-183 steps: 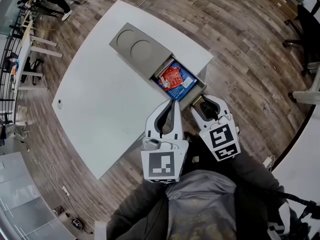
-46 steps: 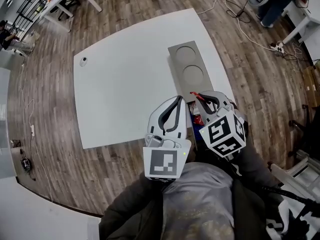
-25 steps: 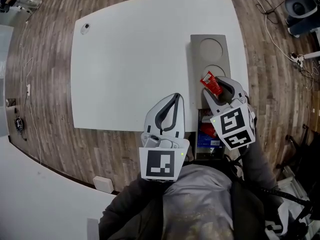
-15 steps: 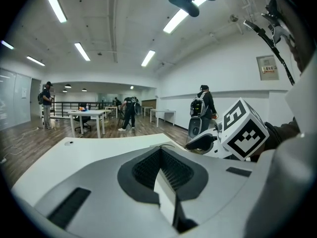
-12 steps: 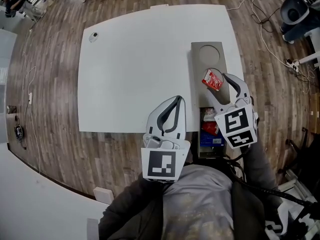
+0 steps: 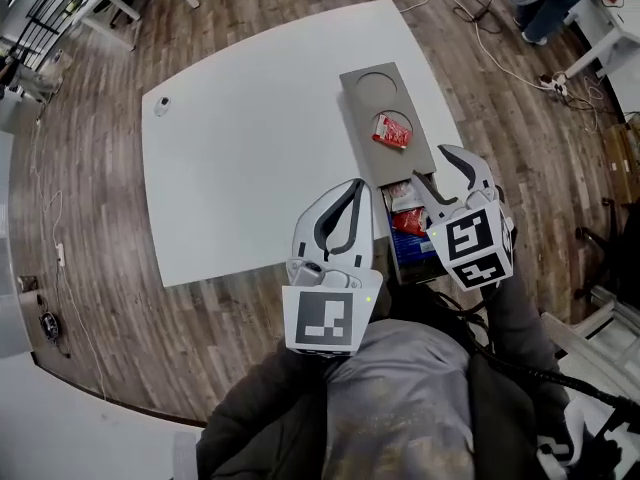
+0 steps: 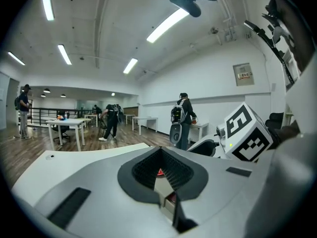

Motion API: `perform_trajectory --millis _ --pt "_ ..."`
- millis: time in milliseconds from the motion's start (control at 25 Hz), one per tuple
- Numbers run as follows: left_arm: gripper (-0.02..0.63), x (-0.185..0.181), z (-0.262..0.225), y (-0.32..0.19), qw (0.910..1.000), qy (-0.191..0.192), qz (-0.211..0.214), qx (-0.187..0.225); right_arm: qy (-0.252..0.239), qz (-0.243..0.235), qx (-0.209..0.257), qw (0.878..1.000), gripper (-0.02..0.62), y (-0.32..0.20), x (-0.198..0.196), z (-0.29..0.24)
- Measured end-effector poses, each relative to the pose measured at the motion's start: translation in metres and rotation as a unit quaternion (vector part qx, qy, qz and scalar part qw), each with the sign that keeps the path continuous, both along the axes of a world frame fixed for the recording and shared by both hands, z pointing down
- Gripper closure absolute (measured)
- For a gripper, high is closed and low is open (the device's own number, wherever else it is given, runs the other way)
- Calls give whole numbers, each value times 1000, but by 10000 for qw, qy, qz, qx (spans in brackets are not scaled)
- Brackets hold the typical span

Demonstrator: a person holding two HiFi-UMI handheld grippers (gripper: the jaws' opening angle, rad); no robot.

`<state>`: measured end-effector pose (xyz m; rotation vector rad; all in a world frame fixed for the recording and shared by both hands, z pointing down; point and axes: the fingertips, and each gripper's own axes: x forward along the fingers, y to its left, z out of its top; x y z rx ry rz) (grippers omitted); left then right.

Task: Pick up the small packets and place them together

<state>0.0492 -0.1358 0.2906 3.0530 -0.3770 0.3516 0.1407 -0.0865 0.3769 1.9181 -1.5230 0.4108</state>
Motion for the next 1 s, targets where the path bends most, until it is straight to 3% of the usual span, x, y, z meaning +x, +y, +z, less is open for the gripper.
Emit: perform_trajectory --millis 120,200,320,520,760,1000 --pt "605 -3 3 15 9996 -53 288 -63 10 246 -69 9997 549 22 -15 13" --pt "604 -6 9 23 9989 -135 444 -117 -184 278 -209 9992 589 33 -31 29" --pt "605 -11 20 30 9976 -294 592 -188 -519 319 -456 9971 589 42 -53 58" --pt "605 -12 34 29 9965 -487 636 -223 -617 322 -745 9948 588 45 -62 88" --pt "604 -5 36 26 9962 -538 653 -189 -531 64 -1066 9929 430 38 -61 99" --pt "604 1 45 12 9965 -629 476 -294 -284 -267 -1522 9876 377 27 -55 114"
